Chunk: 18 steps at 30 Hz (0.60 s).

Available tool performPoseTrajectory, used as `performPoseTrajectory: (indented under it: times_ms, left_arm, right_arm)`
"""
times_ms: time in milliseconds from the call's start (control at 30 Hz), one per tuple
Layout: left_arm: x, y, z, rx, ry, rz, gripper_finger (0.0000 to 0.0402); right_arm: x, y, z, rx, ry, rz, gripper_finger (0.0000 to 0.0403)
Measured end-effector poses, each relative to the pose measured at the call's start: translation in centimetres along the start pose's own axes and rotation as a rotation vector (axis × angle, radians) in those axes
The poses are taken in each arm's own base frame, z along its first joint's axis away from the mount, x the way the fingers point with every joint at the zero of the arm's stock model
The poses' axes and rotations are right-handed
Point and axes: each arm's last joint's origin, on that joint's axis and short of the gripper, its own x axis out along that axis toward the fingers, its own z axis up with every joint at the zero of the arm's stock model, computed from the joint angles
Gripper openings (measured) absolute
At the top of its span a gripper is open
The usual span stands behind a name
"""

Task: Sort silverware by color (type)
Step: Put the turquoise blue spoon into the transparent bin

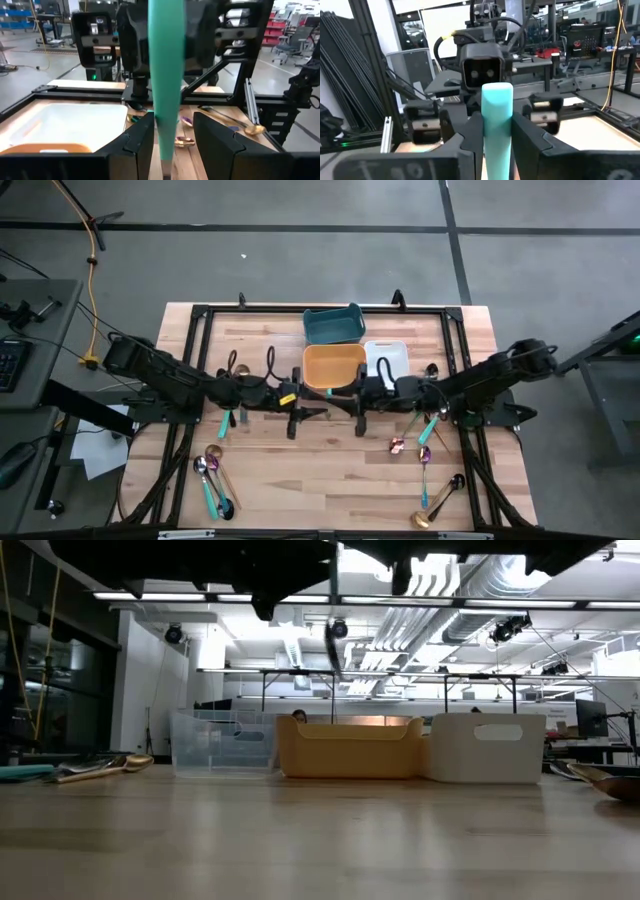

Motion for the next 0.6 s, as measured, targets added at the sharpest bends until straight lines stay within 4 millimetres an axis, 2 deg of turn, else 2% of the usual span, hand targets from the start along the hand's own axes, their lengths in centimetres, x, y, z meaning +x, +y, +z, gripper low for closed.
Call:
performPoseTrajectory:
  times_ms: [100, 367, 433, 567, 600]
  left_arm:
    - [0.01, 0.0, -0.06, 0.001, 0.007, 0.0, 0.0131]
    - [0.0, 0.01, -0.08, -0.022, 0.008, 0.001, 0.0127]
    - [0.0, 0.0, -0.08, -0.029, 0.008, 0.001, 0.0111]
    - [0.0, 0.04, -0.1, -0.024, 0.009, 0.013, 0.0048]
    - [0.0, 0.05, -0.1, -0.024, 0.009, 0.015, 0.0047]
  right_arm:
    - [0.74, 0.24, 0.44, -0.011, 0.004, 0.008, 0.0067]
    - [1.04, 0.33, 0.47, -0.019, 0.034, 0.006, 0.0067]
    - [1.04, 0.32, 0.4, -0.02, 0.042, 0.005, 0.0067]
    - [1.04, 0.33, 0.4, -0.011, 0.041, 0.005, 0.007]
    - [1.04, 0.32, 0.4, -0.009, 0.041, 0.006, 0.0081]
